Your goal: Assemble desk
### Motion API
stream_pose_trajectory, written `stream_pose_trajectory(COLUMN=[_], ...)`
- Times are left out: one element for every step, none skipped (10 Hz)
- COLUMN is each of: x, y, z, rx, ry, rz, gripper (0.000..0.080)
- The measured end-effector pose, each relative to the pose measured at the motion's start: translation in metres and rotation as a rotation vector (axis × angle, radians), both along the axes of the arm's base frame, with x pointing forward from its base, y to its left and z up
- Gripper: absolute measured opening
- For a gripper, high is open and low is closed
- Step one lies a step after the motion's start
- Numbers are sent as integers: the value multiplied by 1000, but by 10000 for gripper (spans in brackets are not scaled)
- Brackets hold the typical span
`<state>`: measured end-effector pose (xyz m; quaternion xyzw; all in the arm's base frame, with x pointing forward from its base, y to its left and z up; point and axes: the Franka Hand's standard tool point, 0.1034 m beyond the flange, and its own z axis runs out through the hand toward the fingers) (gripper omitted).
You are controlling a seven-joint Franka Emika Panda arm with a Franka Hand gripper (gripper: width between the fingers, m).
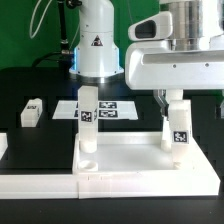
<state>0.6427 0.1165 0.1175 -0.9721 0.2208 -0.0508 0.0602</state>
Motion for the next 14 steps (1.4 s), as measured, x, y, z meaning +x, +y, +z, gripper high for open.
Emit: stream_pose_trajectory(x=[-2,-2,-2,-2,-2,-2,-2,-2,-2,-2,-2,-3,-5,-2], y=[4,5,4,4,3,3,3,3,3,3,3,1,-2,-9], z=[-1,-1,-1,-1,-1,-1,-1,-1,-1,-1,2,11,25,37], rx=[-17,-18,-19,-18,-19,-19,-19,-19,-19,-19,-13,-5,12,23], ry=[10,8,8,8,8,8,8,8,8,8,10,18,30,31], rz=[-23,-21,-23,-23,-23,-23,-23,-23,-23,-23,-25,-20,-15,-8], gripper=[648,648,520,520,360,190,190,68,21,4,4,2,2,21])
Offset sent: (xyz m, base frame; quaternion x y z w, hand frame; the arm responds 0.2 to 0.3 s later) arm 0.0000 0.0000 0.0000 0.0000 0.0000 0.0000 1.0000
